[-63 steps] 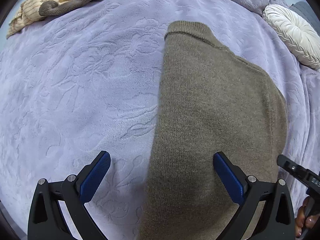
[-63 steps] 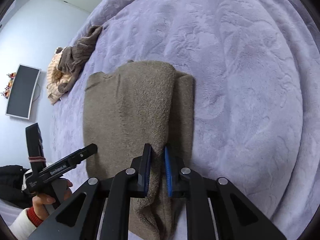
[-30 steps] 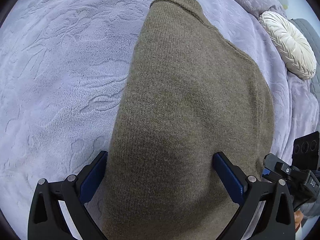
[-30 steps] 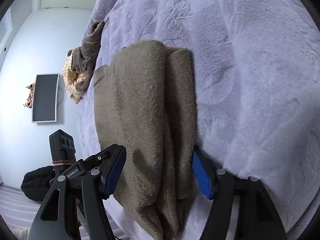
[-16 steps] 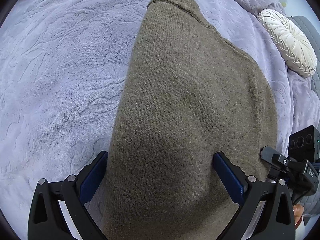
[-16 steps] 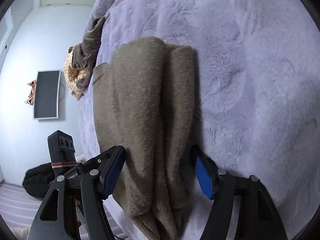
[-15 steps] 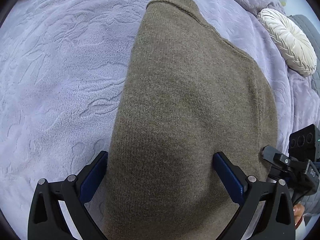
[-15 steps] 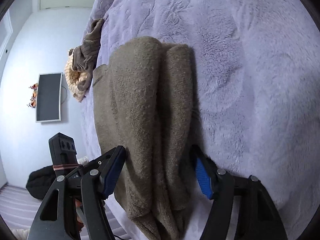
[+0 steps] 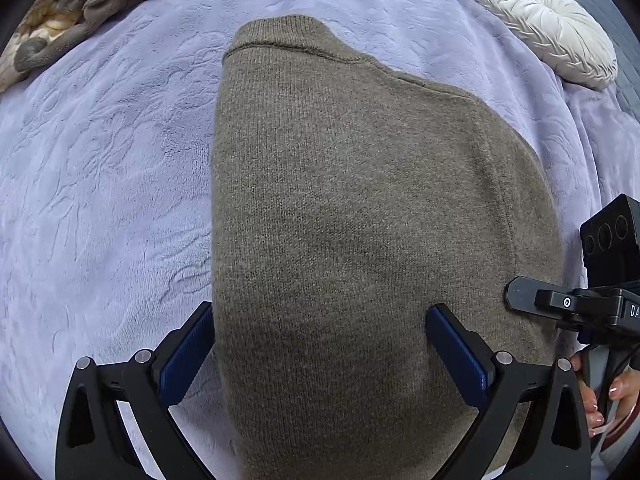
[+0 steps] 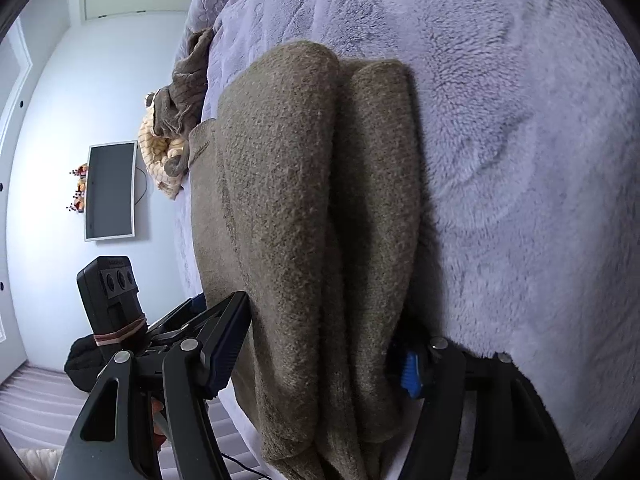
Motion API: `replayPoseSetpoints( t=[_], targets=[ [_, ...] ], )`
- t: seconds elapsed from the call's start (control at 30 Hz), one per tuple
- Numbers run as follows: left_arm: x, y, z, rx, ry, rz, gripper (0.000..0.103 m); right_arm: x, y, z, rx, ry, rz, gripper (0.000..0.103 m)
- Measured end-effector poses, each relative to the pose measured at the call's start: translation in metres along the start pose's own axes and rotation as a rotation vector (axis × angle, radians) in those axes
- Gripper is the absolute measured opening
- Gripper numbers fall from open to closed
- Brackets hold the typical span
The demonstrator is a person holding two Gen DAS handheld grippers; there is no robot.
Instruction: Fold small clothes
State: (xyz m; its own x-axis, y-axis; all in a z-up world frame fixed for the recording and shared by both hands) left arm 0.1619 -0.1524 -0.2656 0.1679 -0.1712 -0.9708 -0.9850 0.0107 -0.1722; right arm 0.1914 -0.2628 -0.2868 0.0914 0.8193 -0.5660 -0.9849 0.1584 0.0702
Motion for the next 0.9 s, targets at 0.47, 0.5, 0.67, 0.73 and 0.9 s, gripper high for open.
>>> replayPoseSetpoints(
  t=[0.47,0.5,0.67,0.73,0.9],
  targets=[
    [0.024,-0.009,0.006,-0.071,0.128,0.024,0.099,-0.003,0.0,-0.008,0.04,0.018,-0.009,0.067],
    [0.022,-0.008,0.006,-0.075,0.14,0.017,0.093,-0.003,0.001,-0.007,0.043,0.031,-0.008,0.062],
    [0.003,-0.007,0.009,-0.054,0.207,-0.01,0.056,-0.015,0.01,0.007,0.033,0.001,-0.021,0.039],
    [-0.011,-0.006,0.01,-0.054,0.256,-0.017,0.048,-0.022,0.014,0.013,0.045,-0.032,-0.031,0.037],
    [-0.038,-0.002,0.002,-0.009,0.311,-0.038,0.046,-0.03,0.03,0.04,0.043,-0.102,-0.045,0.035]
  ],
)
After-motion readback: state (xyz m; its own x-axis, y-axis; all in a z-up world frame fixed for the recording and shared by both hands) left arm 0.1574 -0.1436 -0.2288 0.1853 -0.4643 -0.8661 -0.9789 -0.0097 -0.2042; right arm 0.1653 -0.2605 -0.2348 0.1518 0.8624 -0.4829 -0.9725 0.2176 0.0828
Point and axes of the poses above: each gripper's, at about its wrist camera, not at the fingertips, and x roughly the way its jaws point, z to its left, y to its underside, the point moved 9 cm from there along x, roughly the way its jaws point, and after that the axes turned 1 degree about y, right-handed, at the moved point
